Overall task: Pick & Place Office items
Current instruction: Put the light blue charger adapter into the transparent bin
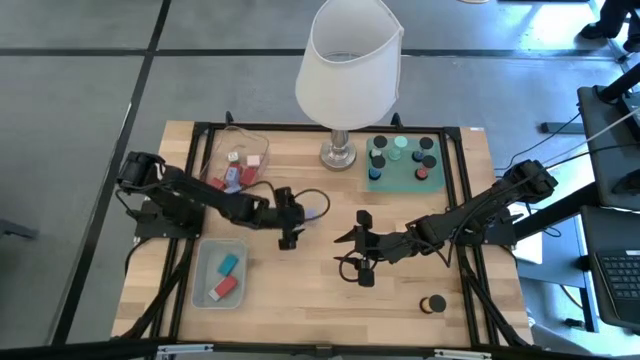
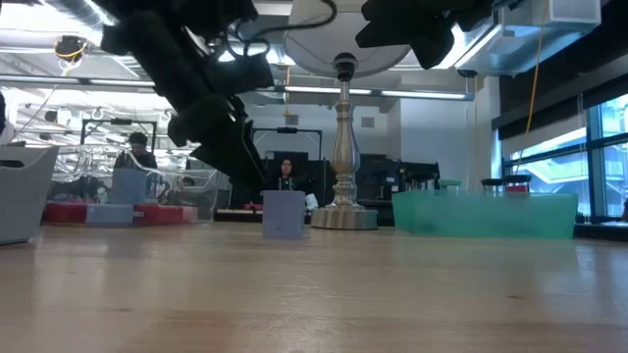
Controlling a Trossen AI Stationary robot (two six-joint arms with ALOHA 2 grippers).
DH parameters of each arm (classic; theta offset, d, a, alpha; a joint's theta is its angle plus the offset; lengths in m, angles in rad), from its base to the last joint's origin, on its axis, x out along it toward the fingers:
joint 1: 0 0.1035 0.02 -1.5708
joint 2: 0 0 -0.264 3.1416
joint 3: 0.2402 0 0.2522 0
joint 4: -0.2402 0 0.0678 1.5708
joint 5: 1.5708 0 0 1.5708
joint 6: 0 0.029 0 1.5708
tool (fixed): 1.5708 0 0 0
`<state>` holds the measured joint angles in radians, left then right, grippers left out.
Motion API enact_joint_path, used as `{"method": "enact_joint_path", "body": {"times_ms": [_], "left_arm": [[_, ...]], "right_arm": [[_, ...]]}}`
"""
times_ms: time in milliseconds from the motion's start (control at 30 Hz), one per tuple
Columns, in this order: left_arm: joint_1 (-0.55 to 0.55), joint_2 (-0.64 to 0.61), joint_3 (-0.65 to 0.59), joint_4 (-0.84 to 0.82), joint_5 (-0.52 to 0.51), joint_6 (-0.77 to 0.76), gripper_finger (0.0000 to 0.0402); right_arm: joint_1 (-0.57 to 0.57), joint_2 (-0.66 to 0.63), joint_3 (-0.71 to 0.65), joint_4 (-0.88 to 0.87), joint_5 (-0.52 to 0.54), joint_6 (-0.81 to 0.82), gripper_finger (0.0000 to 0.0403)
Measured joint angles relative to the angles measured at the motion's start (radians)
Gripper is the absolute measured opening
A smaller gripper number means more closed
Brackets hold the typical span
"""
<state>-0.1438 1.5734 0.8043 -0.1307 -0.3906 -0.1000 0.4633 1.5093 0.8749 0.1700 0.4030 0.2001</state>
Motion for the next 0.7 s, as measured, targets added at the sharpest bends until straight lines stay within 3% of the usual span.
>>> {"method": "enact_joint_path", "body": {"times_ms": [367, 567, 700], "left_arm": [[0.154, 0.07, 0.0, 0.08, 0.182, 0.076, 0.0335], [0.177, 0.139, 0.0, 0.188, 0.246, 0.079, 0.0331], [0.171, 0.145, 0.0, 0.177, 0.261, 0.004, 0.0306]], "right_arm": [[0.0, 0.0, 0.0, 0.0, 0.0, 0.0, 0.0204], [0.0, 0.0, 0.0, 0.0, 0.0, 0.0, 0.0204], [0.0, 0.0, 0.0, 0.0, 0.0, 0.0, 0.0204]]}}
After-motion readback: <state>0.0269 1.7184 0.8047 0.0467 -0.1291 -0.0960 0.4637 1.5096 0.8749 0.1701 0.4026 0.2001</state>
